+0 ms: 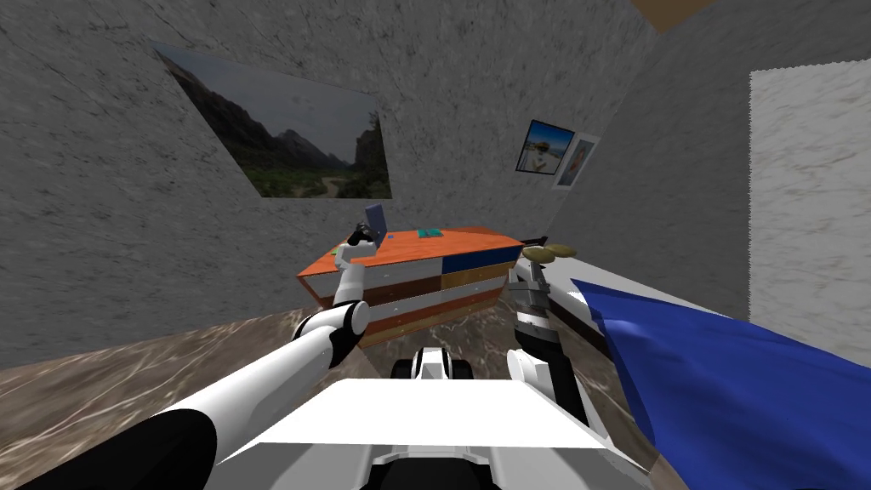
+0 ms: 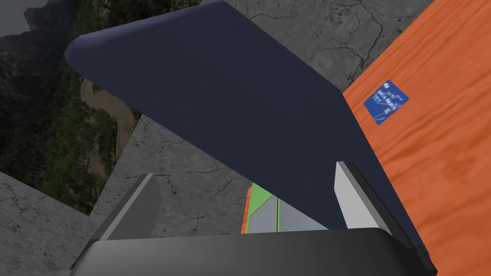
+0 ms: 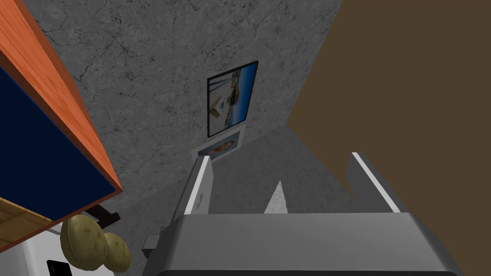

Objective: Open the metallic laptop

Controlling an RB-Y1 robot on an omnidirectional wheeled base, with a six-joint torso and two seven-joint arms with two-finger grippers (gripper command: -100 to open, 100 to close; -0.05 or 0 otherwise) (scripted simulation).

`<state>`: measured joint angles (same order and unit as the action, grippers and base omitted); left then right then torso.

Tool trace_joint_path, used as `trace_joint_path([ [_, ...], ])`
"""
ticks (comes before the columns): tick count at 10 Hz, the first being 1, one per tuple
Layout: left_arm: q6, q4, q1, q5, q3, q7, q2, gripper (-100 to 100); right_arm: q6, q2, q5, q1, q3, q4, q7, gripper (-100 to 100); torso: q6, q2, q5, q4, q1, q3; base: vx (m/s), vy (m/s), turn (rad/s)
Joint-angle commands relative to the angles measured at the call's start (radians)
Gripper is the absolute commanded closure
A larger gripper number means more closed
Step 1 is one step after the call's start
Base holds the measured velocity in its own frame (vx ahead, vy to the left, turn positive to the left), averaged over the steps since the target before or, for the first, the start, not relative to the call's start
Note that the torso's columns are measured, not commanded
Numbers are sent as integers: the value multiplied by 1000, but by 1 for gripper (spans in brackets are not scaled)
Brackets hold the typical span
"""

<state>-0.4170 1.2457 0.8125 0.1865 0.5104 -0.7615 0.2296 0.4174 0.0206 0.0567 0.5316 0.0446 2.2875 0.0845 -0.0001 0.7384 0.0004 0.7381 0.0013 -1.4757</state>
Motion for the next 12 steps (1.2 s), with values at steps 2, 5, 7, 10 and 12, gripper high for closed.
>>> trace_joint_path([
  [2,-54,-77,71,43,57,-49,12,-100,0,0,0,0,0,0,0,0,0,0,0,0,-1,0,6,-102,62],
  [5,-78,-107,105,60,81,-71,24,-100,0,0,0,0,0,0,0,0,0,0,0,0,-2,0,3,-84,58],
  [7,-86,-108,111,65,83,-74,27,-100,0,0,0,0,0,0,0,0,0,-5,1,-1,3,-3,72,13,-24],
  [10,-117,-91,130,45,125,-124,12,100,0,0,0,0,0,0,0,0,2,0,-1,-1,-1,0,-5,44,-1],
  [12,-138,-80,142,31,152,-158,1,100,0,0,0,0,0,0,0,0,-2,0,0,0,1,0,-26,68,-12],
])
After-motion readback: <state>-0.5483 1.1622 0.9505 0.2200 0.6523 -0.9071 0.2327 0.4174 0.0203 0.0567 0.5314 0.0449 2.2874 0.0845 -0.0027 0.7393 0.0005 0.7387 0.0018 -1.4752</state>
